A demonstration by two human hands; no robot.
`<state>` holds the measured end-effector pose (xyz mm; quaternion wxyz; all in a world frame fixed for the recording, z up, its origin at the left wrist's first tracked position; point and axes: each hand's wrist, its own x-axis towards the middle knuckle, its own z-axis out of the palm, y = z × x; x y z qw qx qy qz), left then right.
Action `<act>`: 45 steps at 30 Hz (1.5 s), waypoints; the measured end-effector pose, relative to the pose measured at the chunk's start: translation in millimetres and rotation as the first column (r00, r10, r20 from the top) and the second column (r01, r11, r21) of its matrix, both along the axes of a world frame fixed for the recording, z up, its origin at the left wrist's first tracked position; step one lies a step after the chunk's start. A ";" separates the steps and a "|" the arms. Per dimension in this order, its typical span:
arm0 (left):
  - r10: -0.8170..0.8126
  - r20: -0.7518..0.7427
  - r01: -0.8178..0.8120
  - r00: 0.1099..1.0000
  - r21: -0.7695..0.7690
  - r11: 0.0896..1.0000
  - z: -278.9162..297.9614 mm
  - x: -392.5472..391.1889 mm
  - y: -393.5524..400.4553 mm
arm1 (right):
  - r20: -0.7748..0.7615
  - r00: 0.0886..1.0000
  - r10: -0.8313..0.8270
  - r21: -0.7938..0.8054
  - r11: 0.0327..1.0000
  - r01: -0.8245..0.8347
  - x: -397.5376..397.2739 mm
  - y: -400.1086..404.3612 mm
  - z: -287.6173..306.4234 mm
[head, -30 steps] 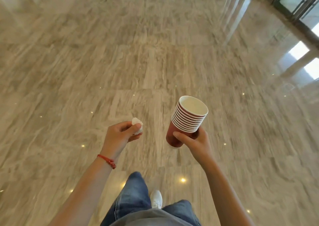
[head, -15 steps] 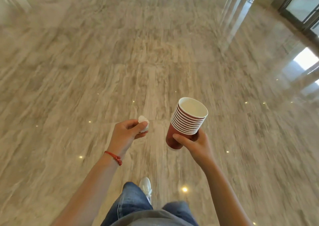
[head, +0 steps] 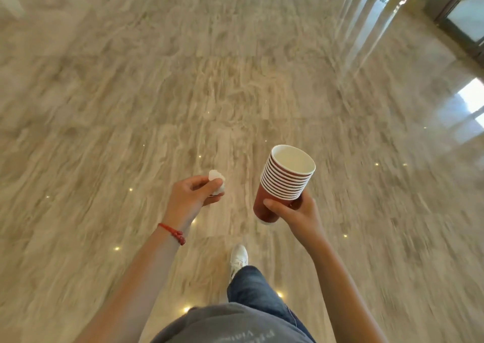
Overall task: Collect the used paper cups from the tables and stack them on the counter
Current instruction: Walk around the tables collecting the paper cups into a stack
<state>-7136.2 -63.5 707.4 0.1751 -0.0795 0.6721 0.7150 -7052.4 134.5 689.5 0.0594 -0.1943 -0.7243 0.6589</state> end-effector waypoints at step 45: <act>-0.068 -0.018 0.069 0.998 0.041 0.997 18.6 -1084.2 485.0 | 0.025 1.000 -0.013 -0.043 0.999 0.014 -1078.5 475.7 21.8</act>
